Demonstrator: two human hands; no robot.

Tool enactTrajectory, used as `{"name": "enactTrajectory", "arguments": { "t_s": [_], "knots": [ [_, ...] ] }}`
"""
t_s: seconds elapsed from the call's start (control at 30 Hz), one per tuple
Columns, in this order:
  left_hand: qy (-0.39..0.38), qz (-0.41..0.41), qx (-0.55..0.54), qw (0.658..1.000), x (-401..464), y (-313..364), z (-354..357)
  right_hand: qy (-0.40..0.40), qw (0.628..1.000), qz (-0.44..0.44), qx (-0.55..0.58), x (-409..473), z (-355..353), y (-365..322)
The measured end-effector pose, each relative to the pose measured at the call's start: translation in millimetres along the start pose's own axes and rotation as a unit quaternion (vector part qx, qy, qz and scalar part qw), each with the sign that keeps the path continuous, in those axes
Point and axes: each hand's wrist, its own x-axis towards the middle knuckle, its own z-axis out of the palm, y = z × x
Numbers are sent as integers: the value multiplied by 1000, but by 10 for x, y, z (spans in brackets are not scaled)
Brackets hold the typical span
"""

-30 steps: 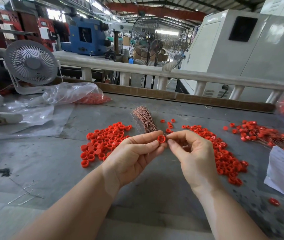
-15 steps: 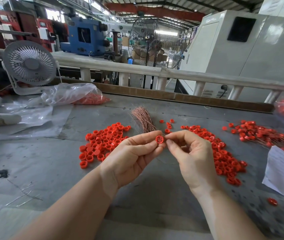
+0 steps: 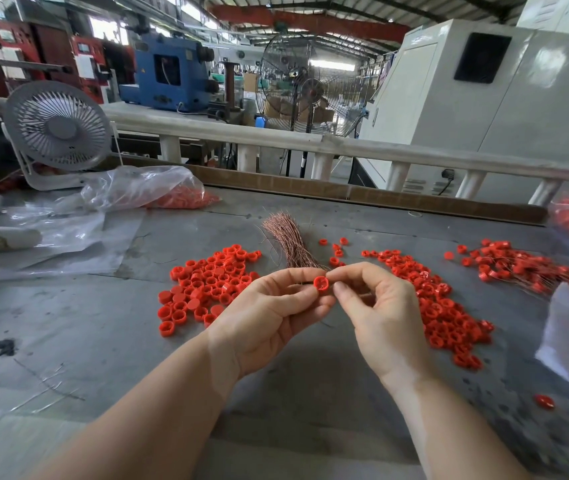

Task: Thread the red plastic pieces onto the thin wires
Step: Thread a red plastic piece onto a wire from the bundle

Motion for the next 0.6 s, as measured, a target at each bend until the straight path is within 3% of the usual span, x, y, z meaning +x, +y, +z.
{"name": "enactTrajectory", "arguments": {
  "t_s": [0.17,0.37,0.6],
  "knots": [
    [4,5,-10,1000,6,3,3,9,1000,11,4,16,5,28],
    [16,7,-39,999,1,14,16,37,993,-55,-101,8,10,79],
    [19,1,-53,998,-5,21,26,34,992,-56,-110,15,10,104]
  ]
}}
